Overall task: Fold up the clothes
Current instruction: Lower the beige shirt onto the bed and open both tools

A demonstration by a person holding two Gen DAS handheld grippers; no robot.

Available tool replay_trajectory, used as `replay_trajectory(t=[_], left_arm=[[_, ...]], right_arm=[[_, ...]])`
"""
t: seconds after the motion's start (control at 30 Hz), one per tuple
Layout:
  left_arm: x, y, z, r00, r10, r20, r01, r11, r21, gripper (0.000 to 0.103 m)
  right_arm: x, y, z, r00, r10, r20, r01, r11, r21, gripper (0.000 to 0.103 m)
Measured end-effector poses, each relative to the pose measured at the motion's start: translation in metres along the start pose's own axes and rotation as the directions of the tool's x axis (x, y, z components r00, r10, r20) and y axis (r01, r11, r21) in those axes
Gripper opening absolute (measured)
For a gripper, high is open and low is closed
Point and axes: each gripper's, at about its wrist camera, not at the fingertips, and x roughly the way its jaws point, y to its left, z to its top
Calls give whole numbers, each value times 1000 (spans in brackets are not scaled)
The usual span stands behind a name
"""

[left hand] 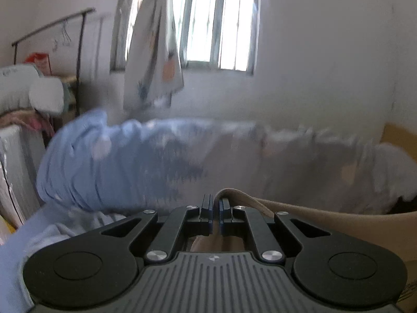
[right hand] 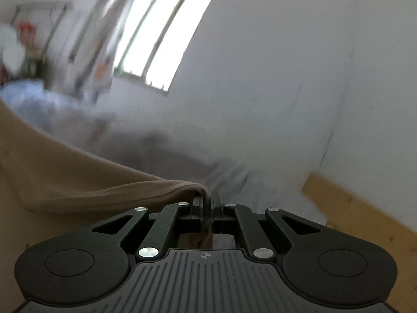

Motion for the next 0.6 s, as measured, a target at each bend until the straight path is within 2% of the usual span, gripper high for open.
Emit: replay_trajectory(t=[0.1, 0.23, 0.37, 0.5, 0.6], left_arm=[[38, -9, -29, 997, 41, -65, -39, 999, 21, 8], [92, -13, -67, 989, 61, -134, -58, 998, 26, 8], [139, -18, -103, 979, 82, -189, -68, 995, 78, 8], [185, -15, -140, 970, 90, -224, -67, 992, 111, 8], [213, -13, -167, 962, 103, -252, -73, 989, 127, 9]], right_arm=[[58, 15, -10, 994, 13, -111, -14, 1000, -9, 6], [121, 51, -59, 975, 25, -220, -37, 998, -51, 6], [175, 82, -95, 951, 37, -308, -60, 996, -65, 6], [197, 95, -140, 927, 56, -370, -76, 996, -40, 6], [197, 98, -172, 910, 71, -410, -86, 996, -20, 6]])
